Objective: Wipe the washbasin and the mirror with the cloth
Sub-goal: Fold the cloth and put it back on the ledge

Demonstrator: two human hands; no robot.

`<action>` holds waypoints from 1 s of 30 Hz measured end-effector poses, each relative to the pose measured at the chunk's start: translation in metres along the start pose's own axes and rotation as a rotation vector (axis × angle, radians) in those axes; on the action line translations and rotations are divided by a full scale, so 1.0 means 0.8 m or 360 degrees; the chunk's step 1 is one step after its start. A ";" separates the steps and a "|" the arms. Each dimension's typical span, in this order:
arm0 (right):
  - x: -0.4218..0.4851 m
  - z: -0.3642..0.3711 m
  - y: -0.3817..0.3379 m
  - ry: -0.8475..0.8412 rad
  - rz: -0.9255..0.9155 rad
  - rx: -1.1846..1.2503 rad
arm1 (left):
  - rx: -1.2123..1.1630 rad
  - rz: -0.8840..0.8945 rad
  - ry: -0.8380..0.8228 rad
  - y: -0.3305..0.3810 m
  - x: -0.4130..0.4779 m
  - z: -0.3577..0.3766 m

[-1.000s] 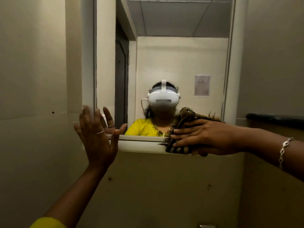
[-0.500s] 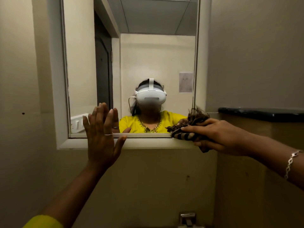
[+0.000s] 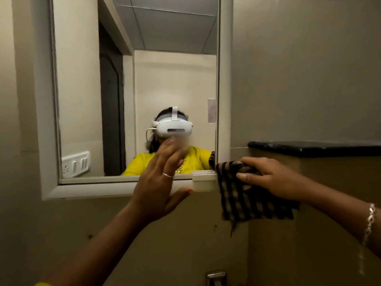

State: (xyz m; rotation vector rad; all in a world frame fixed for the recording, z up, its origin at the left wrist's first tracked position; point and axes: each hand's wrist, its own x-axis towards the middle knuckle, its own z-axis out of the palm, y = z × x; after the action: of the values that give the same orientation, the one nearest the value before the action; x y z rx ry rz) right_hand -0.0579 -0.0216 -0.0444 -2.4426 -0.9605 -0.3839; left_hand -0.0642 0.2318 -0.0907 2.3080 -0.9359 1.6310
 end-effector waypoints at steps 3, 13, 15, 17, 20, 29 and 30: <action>-0.012 -0.012 0.006 -0.0124 0.0171 0.0527 | -0.0431 -0.0176 -0.0218 0.040 0.025 0.011; -0.044 -0.046 0.021 -0.0215 0.0188 0.1178 | -0.1630 -0.1141 -0.0864 0.099 0.090 0.008; -0.051 -0.053 0.019 -0.0176 0.0159 0.0989 | -0.1617 -0.1164 -0.0872 0.105 0.102 0.006; -0.059 -0.058 0.014 -0.0123 0.0177 0.0777 | -0.1568 -0.1172 -0.0856 0.113 0.114 0.005; -0.068 -0.062 0.013 -0.0115 0.0229 0.0512 | -0.1563 -0.1181 -0.0865 0.133 0.128 0.003; -0.106 -0.128 0.022 -0.0072 0.0329 0.0550 | -0.1548 -0.1183 -0.1008 0.159 0.164 -0.025; -0.106 -0.136 0.020 -0.0057 0.0324 0.0606 | -0.1547 -0.1182 -0.1055 0.161 0.169 -0.028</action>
State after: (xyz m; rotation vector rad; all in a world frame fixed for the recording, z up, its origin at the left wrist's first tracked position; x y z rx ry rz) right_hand -0.1159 -0.1368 0.0063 -2.1743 -0.7135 -0.0762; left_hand -0.1279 0.0868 0.0116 2.0076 -0.5945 0.0358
